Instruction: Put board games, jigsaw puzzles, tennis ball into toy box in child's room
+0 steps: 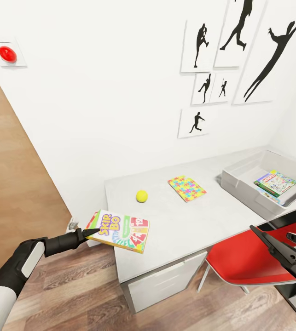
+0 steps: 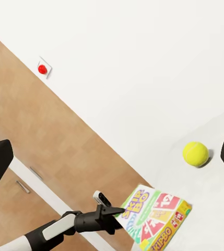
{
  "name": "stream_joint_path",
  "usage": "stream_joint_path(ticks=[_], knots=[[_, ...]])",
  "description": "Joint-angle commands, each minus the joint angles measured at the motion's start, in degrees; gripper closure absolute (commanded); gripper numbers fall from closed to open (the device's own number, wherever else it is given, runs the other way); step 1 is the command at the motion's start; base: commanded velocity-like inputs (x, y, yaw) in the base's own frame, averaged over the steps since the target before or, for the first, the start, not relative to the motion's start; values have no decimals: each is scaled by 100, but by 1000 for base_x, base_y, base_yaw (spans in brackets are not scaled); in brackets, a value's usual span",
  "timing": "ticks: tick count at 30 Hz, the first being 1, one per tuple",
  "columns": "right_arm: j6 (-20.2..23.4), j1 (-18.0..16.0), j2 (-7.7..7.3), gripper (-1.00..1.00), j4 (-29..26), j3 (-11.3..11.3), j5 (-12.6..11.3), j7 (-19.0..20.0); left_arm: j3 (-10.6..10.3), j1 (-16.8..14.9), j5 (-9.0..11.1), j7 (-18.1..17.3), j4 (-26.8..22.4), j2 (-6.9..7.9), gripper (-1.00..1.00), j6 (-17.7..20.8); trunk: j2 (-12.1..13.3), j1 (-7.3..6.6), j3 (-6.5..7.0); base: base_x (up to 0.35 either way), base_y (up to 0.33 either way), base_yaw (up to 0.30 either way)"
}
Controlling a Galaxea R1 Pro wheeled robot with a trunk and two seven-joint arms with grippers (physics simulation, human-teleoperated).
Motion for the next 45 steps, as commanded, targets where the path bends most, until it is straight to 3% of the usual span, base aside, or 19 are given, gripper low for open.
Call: stream_joint_path(ticks=[1, 9, 20, 27, 33, 36, 41, 45], knots=[[45, -3, -1, -100, 0, -2, -22, 4, 4, -3, -33, -15, 2, 0, 100, 5, -3, 0, -5, 0, 0, 0], [45, -3, -1, -100, 0, -2, -24, 4, 4, -3, -32, -15, 2, 0, 100, 11, -3, 0, -5, 0, 0, 0], [45, -3, -1, -100, 0, -2, -21, 4, 4, -3, -32, -35, -3, 8, 100, 38, 438, -241, 192, 0, 0, 0], [40, -3, -1, -100, 5, -2, -21, 4, 6, -3, -32, -97, -107, 15, 100, 397, 719, -395, 318, 0, 0, 0], [38, -3, -1, -100, 8, -7, -18, 4, 4, -3, -43, -310, -325, 36, 100, 789, 719, -395, 333, 0, 0, 0], [36, -3, 3, -100, 4, -2, -22, 10, 4, -3, -42, -407, -373, 99, 100, 880, 839, -461, 409, 0, 0, 0], [48, -3, 231, -100, -12, -18, -26, 27, 10, -3, -34, -640, -392, 273, 100, 1103, 1040, -571, 544, 0, 0, 0], [-31, 2, 432, -100, 27, -27, -14, 308, 1, -3, -60, -1268, -398, 378, 100, 1188, 1200, -659, 654, 0, 0, 0]])
